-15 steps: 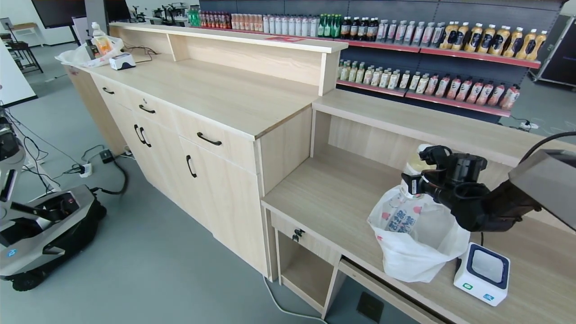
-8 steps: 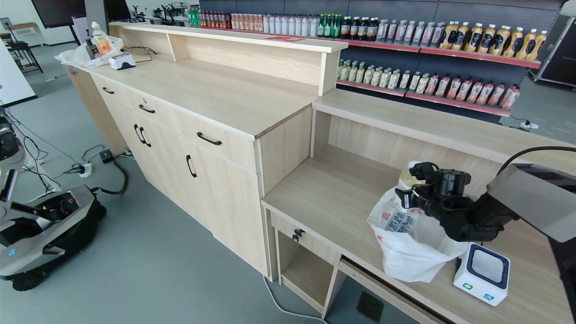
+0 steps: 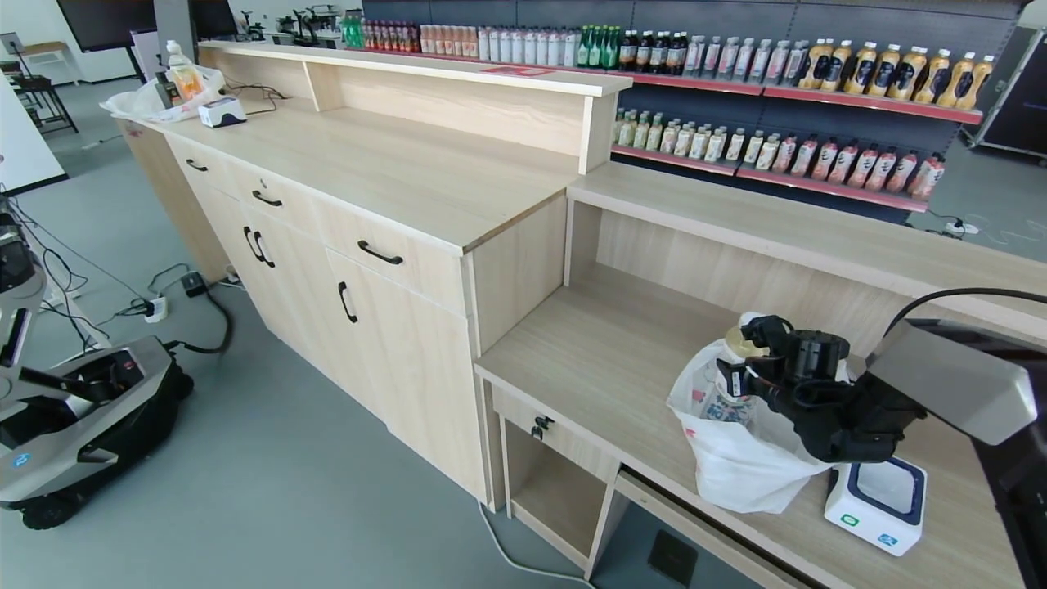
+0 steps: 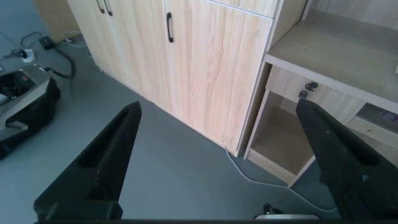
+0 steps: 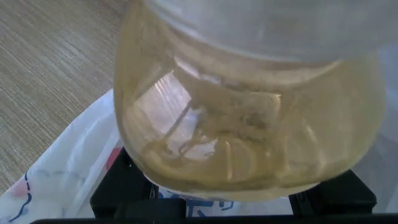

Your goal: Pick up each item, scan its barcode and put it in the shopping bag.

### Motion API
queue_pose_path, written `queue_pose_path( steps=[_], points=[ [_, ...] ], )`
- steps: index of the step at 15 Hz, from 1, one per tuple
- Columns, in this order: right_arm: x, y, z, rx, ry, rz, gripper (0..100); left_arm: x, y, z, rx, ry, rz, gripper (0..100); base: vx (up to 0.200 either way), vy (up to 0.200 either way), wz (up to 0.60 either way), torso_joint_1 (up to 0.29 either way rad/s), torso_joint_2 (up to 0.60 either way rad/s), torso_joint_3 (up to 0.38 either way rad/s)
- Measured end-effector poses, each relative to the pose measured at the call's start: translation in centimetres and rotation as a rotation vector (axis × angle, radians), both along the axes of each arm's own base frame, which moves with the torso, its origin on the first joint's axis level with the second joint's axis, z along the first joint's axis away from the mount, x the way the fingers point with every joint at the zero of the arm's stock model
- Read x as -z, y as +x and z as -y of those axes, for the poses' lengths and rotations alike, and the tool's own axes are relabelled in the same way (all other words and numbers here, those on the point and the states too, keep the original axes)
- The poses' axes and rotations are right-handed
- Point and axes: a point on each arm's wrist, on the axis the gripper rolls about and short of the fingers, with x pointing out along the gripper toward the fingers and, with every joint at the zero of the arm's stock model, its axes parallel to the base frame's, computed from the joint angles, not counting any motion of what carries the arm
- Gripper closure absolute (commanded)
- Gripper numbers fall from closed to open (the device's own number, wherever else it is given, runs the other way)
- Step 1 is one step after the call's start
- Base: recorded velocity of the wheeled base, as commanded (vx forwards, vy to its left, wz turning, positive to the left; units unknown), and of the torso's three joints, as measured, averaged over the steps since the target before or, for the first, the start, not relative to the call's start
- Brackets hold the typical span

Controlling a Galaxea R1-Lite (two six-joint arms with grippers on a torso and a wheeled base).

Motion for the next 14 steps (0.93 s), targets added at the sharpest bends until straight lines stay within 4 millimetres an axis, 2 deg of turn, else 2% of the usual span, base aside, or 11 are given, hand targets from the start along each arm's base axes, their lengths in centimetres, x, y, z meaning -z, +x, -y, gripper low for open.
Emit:
queue_pose_path(
  steps=[3,4,7,9,10,12,14],
  points=[
    [0.7,-0.4,0.1,0.002,0.0,-0.019,100,0.0,0.0,0.0,0.0,0.0,0.0,0,0.0,0.0,0.0,0.0,0.0,0.0],
    [0.7,-0.4,0.1,0.002,0.0,-0.023,0,0.0,0.0,0.0,0.0,0.0,0.0,0,0.0,0.0,0.0,0.0,0.0,0.0],
    [0.5,-0.7,0.2,0.007,0.006,-0.041,0,0.0,0.0,0.0,0.0,0.0,0.0,0,0.0,0.0,0.0,0.0,0.0,0.0],
    [-1.0,-1.0,0.2,0.012,0.023,-0.024,0,0.0,0.0,0.0,0.0,0.0,0.0,0,0.0,0.0,0.0,0.0,0.0,0.0],
    [-2.1,-1.4,0.2,0.014,0.03,-0.023,0,0.0,0.0,0.0,0.0,0.0,0.0,0,0.0,0.0,0.0,0.0,0.0,0.0],
    [-5.7,-2.8,0.2,0.015,0.034,-0.002,0,0.0,0.0,0.0,0.0,0.0,0.0,0,0.0,0.0,0.0,0.0,0.0,0.0],
    [-10.0,-5.6,0.7,0.028,0.029,0.015,0,0.0,0.0,0.0,0.0,0.0,0.0,0,0.0,0.0,0.0,0.0,0.0,0.0]
  ],
)
